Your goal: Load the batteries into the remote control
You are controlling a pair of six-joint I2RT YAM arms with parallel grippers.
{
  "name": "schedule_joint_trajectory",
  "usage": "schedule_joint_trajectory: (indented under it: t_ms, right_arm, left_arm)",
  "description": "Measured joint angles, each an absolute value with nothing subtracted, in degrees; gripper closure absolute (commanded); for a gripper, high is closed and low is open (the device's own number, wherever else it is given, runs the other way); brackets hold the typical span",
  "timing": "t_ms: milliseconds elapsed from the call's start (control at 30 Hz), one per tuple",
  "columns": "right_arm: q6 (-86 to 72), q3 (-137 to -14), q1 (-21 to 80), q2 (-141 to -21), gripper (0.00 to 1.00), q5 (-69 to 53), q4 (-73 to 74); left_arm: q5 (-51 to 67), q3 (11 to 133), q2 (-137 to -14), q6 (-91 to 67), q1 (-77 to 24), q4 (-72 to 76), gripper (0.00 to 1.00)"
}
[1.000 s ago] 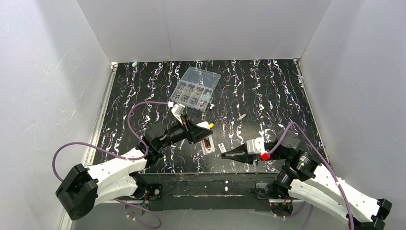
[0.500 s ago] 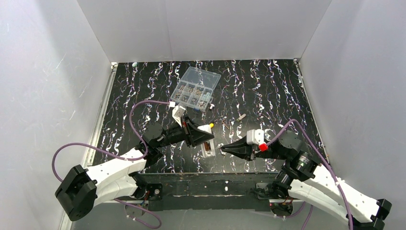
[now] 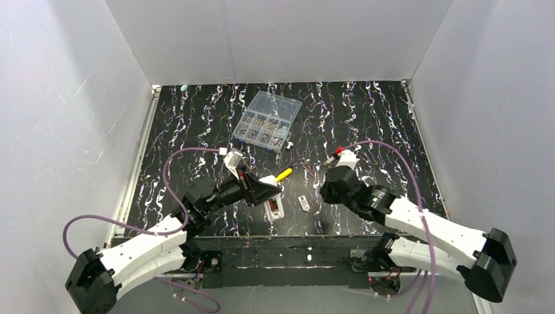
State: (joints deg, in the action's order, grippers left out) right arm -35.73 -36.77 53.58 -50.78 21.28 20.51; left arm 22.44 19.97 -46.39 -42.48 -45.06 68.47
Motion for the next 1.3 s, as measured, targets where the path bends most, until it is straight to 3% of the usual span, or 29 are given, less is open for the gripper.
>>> schedule_joint_trajectory:
  t_ms: [167,500,700,900,1000,1200,1300]
  right_arm:
    - [-62.02,-36.8,53.41,-57.01,0.99,30.0,33.89]
    - [-101.23,-37.98,53.32,-64.84,0.99,31.0,44.97]
    - [-113.3,-37.39,53.34,-67.57,0.99,29.58,45.54]
    - [-116.66,-37.39,53.32,-71.22,0.92,29.91,45.47]
    - [-117.14,-37.26,53.25,-72.53,0.82,30.02,44.82]
    - [-118.02,-36.49,52.88,-74.28,0.47,30.09,42.39]
    - [-118.39,-36.53,52.84,-74.24,0.38,31.16,40.29]
  left_arm:
    - [20.36,20.01,-42.78,-41.43,-45.06,61.3,1.0]
    - [19.27,20.03,-41.65,-41.17,-45.06,57.08,1.0]
    - [18.81,20.03,-40.45,-41.58,-45.06,56.53,1.0]
    - [18.57,20.03,-39.18,-41.56,-45.06,56.18,1.0]
    - [18.35,20.03,-38.72,-41.56,-45.06,55.83,1.0]
    - [17.89,19.64,-37.8,-41.58,-45.06,55.22,1.0]
    - [17.56,19.11,-37.17,-41.56,-45.06,54.81,1.0]
